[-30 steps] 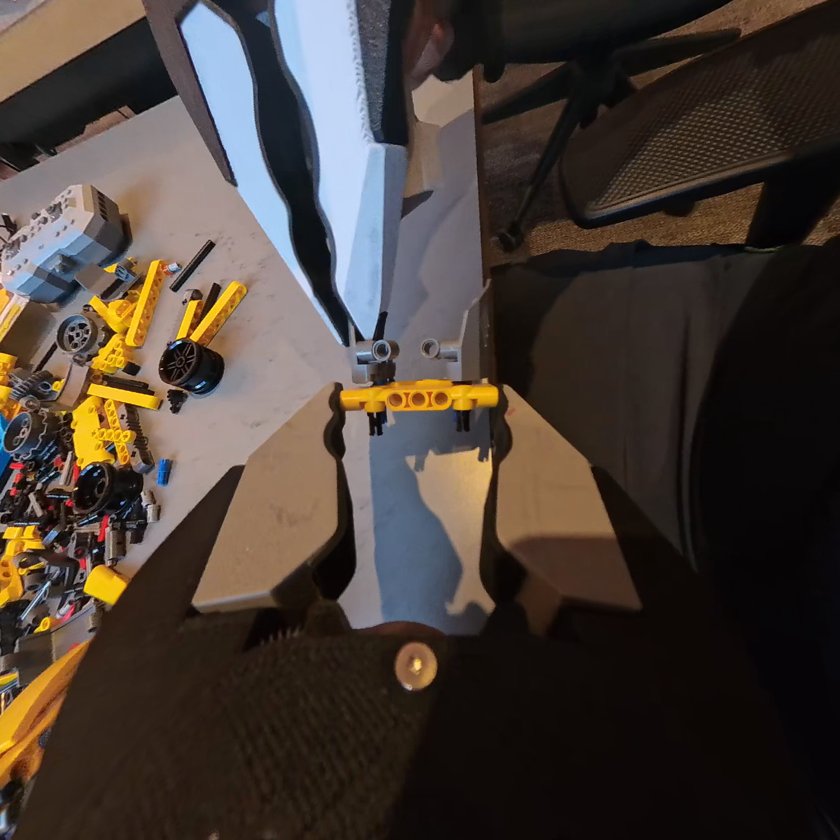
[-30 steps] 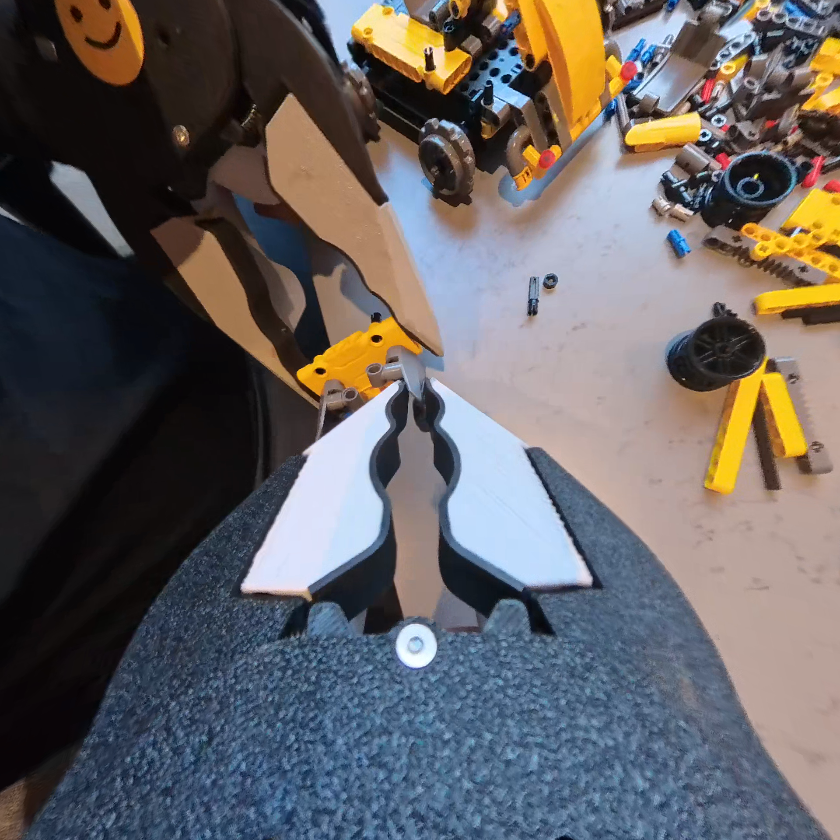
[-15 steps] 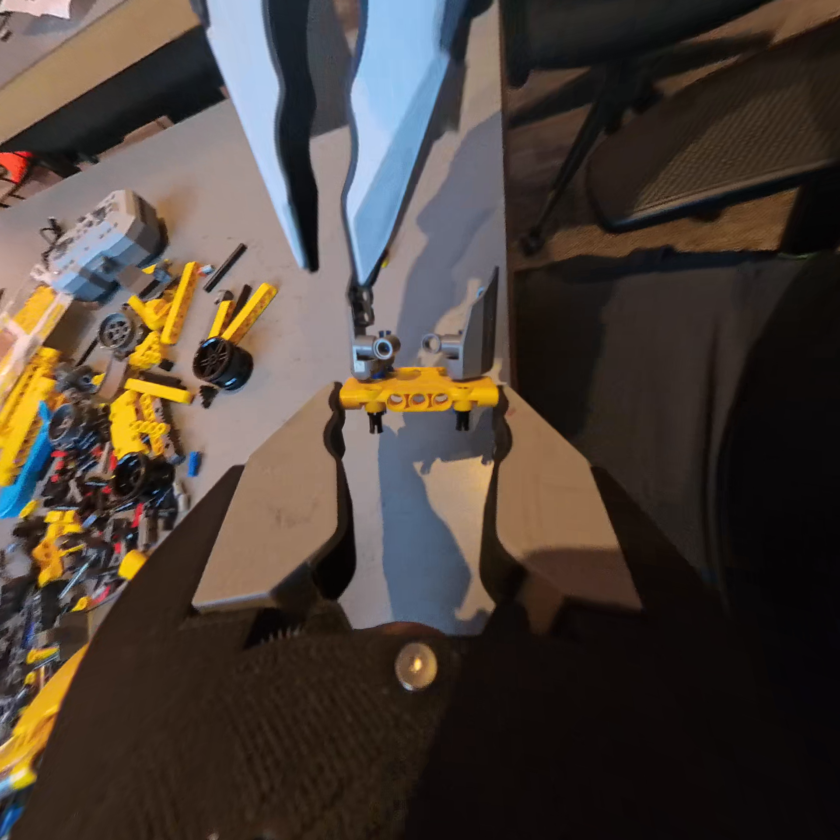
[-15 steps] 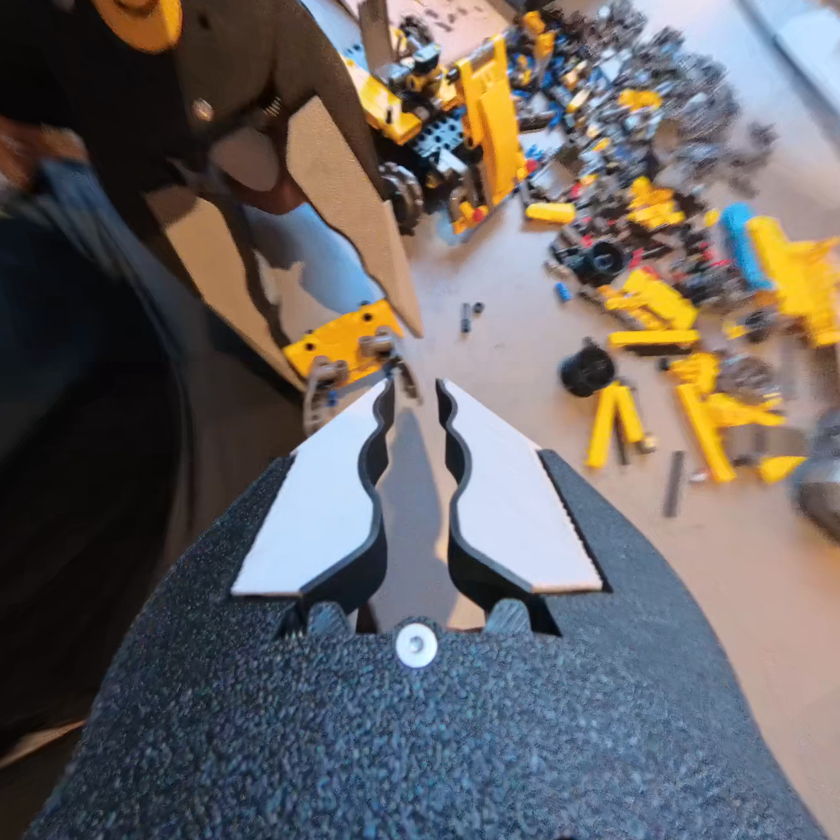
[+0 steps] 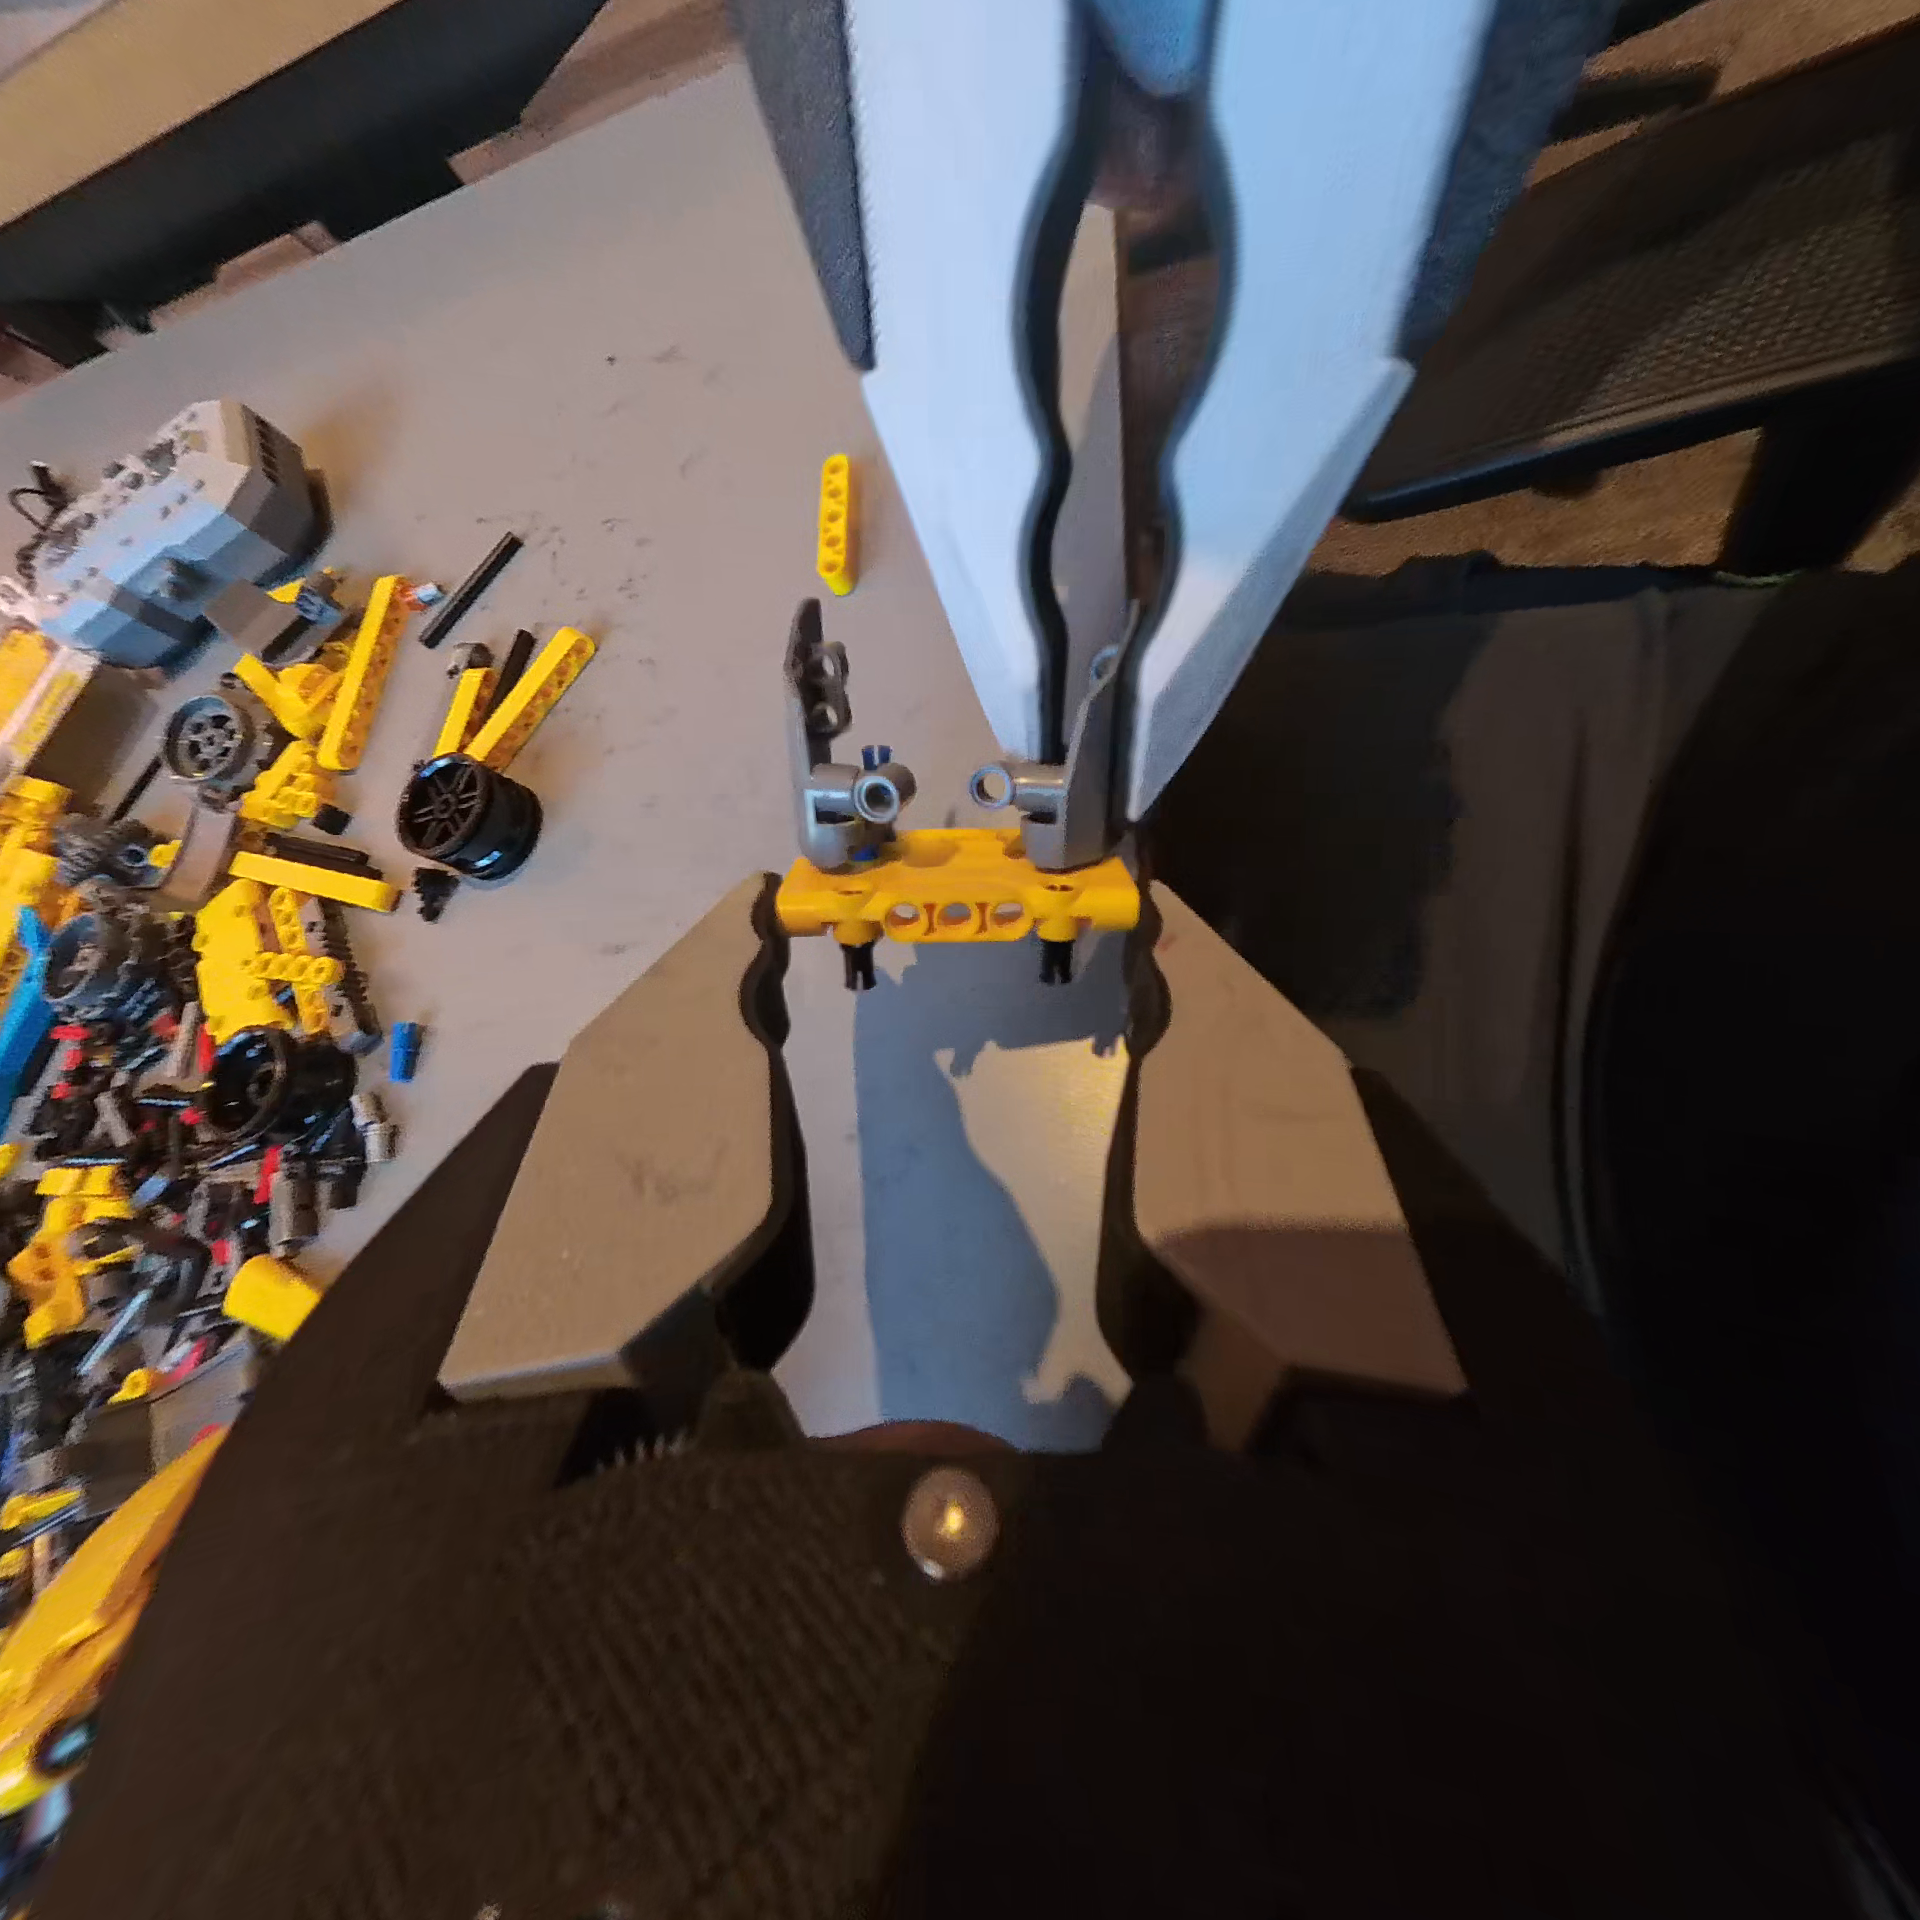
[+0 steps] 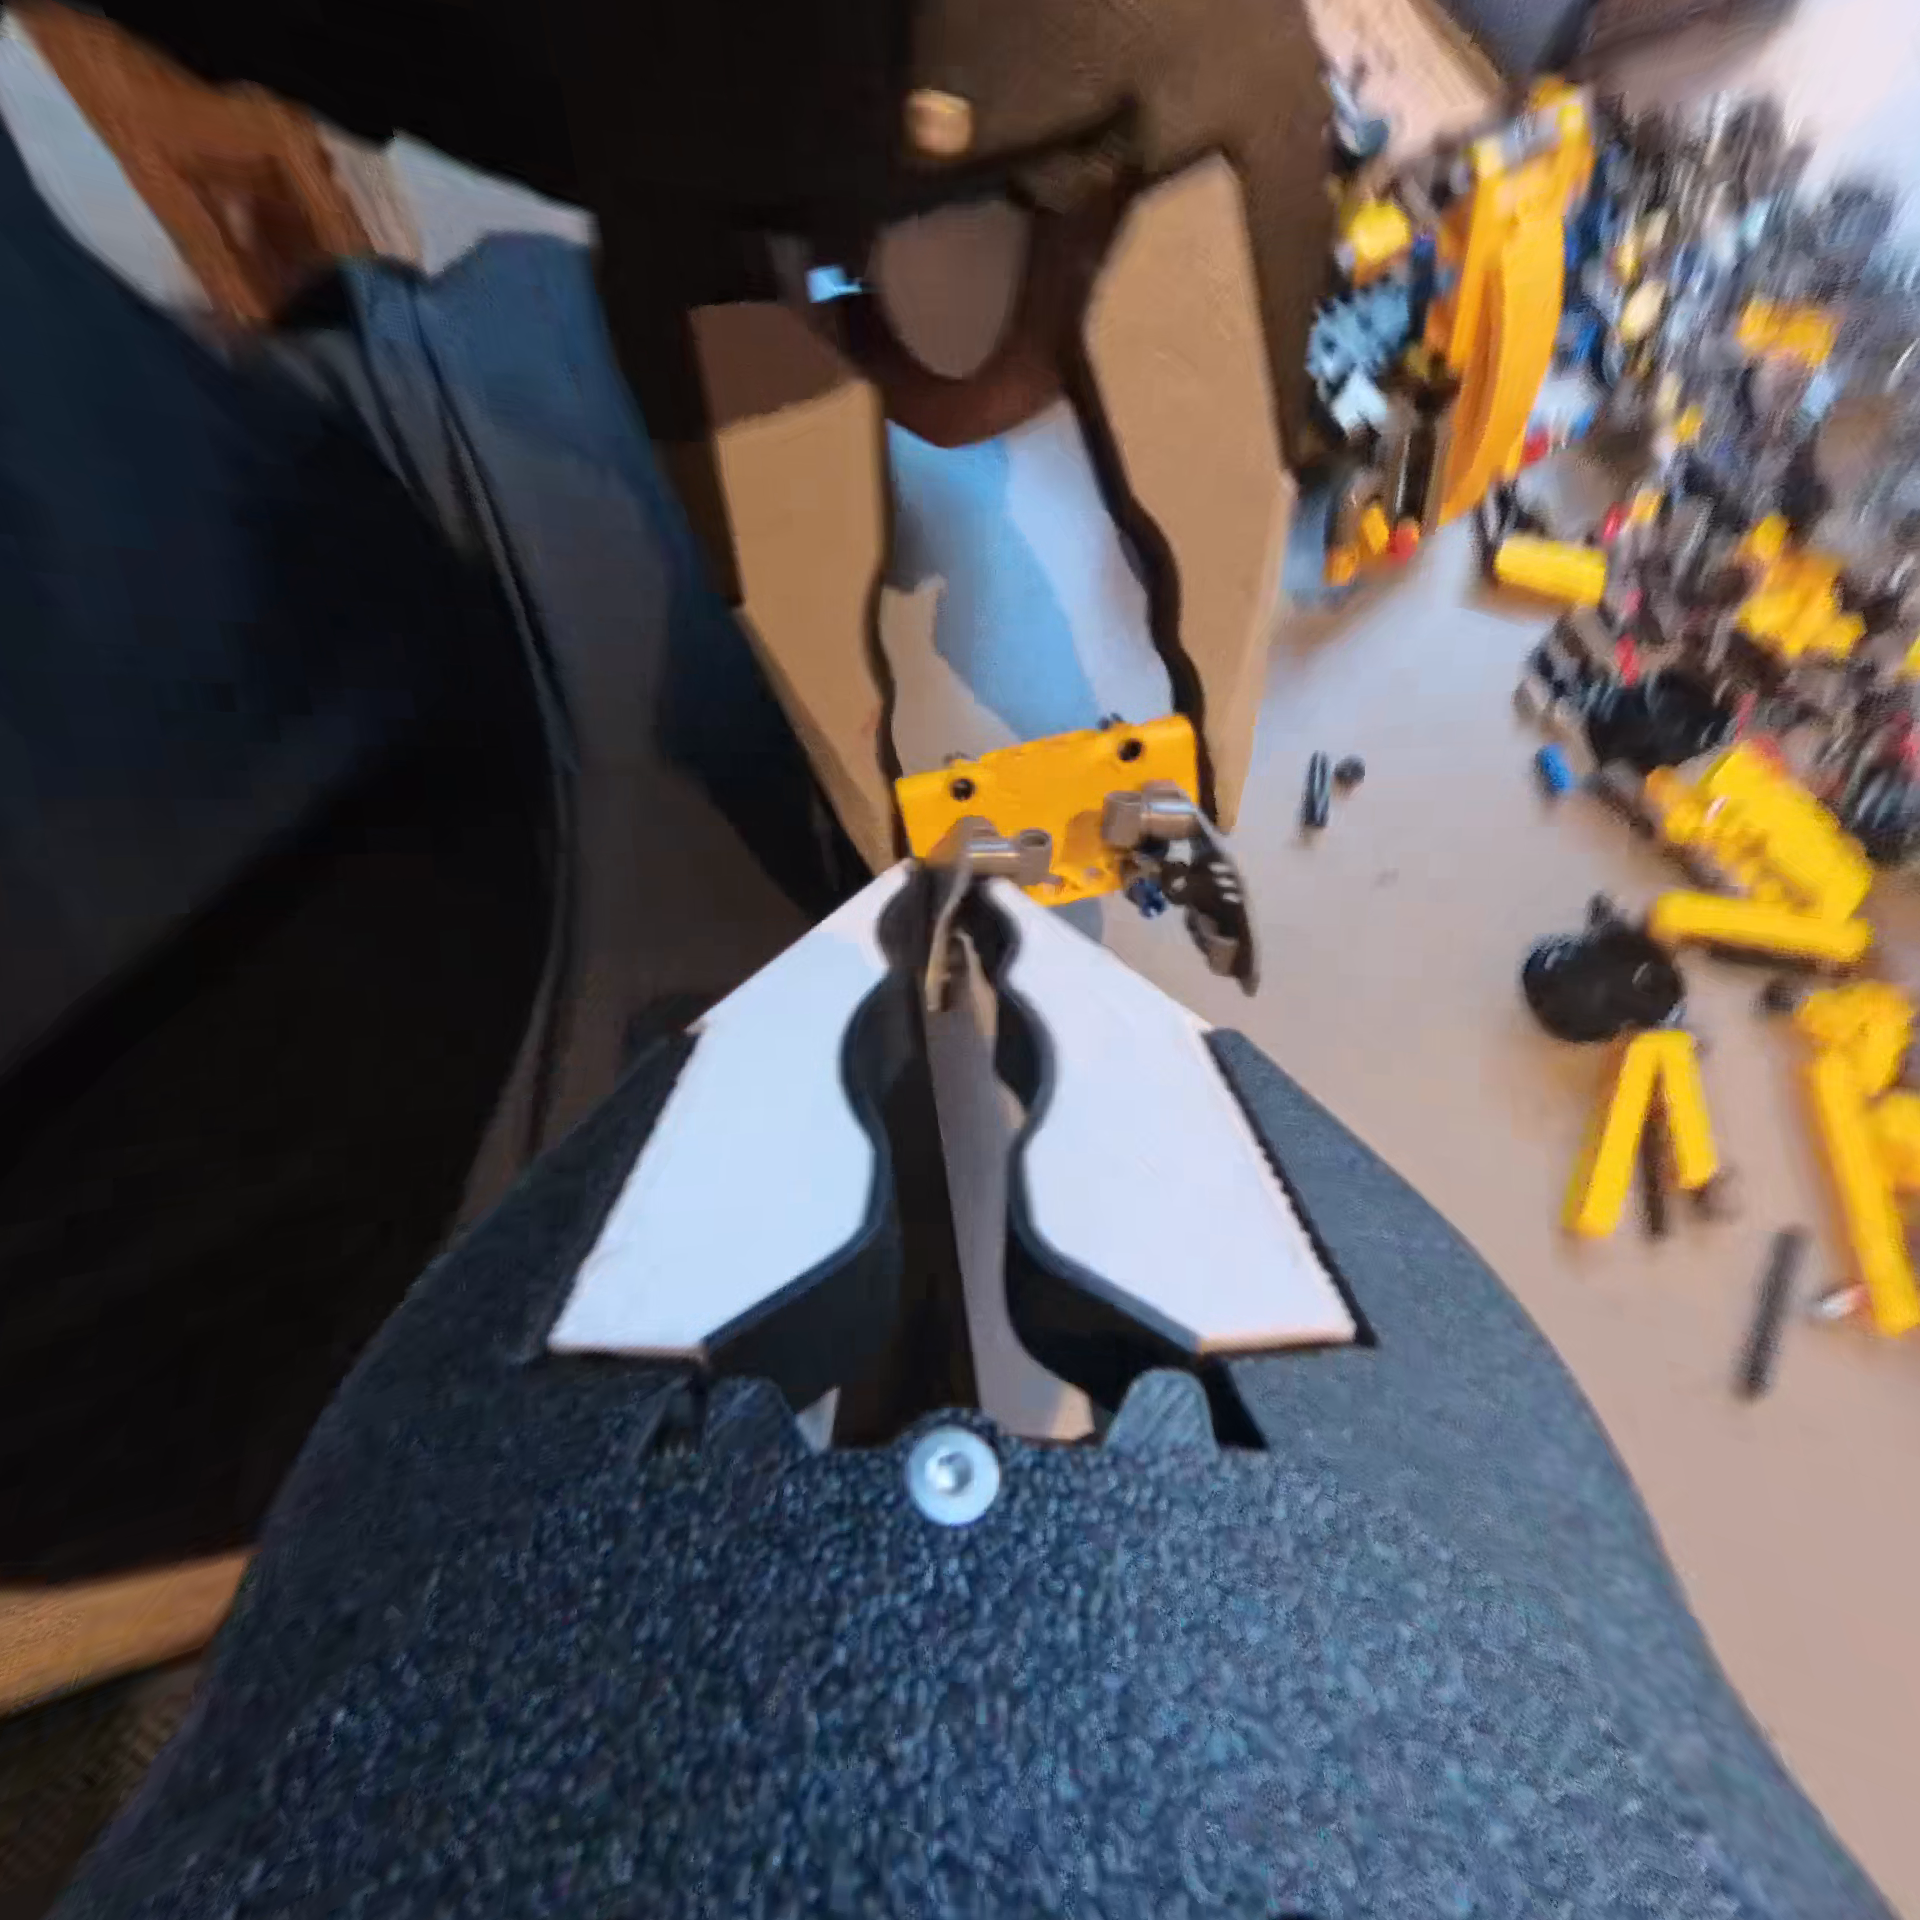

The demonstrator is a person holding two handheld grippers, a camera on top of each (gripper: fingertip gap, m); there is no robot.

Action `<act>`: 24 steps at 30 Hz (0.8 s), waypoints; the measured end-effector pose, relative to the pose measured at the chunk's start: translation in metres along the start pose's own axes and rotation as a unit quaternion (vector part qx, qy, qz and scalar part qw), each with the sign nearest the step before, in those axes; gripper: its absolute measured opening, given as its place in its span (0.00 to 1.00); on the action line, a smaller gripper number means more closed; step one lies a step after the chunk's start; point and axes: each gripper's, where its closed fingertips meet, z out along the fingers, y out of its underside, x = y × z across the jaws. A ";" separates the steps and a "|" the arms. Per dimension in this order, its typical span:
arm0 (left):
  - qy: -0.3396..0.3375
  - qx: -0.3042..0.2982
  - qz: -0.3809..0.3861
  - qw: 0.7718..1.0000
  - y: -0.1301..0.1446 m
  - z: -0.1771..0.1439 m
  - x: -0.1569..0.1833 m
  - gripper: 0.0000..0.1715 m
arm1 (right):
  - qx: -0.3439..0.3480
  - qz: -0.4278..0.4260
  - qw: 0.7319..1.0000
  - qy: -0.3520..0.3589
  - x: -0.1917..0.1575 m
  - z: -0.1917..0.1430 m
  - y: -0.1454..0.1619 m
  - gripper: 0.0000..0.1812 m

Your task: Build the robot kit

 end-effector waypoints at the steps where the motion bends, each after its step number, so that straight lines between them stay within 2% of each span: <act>1: 0.011 0.003 -0.011 1.000 0.000 0.000 0.001 0.38 | 0.004 -0.048 0.999 0.009 -0.003 -0.002 -0.002 0.02; 4: 0.054 0.033 -0.028 0.998 -0.006 -0.004 0.010 0.38 | -0.001 -0.145 0.989 0.025 -0.010 -0.007 -0.005 0.02; 8: 0.035 0.023 -0.025 0.999 -0.003 0.000 0.004 0.38 | -0.037 -0.210 0.975 0.059 -0.002 -0.007 -0.001 0.05; 11: 0.006 0.004 -0.019 1.000 0.003 0.003 -0.003 0.38 | -0.058 -0.134 0.988 0.051 0.005 -0.002 0.004 0.06; 13: 0.005 -0.001 -0.017 1.000 0.005 0.004 -0.003 0.38 | -0.049 -0.081 0.994 0.044 0.010 -0.003 0.005 0.15; 15: -0.005 0.004 -0.016 1.000 0.004 0.003 -0.006 0.38 | -0.038 -0.026 0.999 0.022 0.009 -0.003 0.005 0.20; 17: -0.019 0.012 -0.017 1.000 0.000 0.001 -0.010 0.38 | -0.016 0.024 1.000 -0.002 0.005 -0.001 0.000 0.18; 22: -0.078 0.007 0.008 0.997 -0.001 0.004 -0.019 0.38 | 0.003 0.102 0.995 0.002 0.014 0.001 0.000 0.15; 24: -0.097 0.009 0.018 0.995 -0.002 0.007 -0.020 0.38 | 0.014 0.135 0.991 0.006 0.020 0.003 0.003 0.10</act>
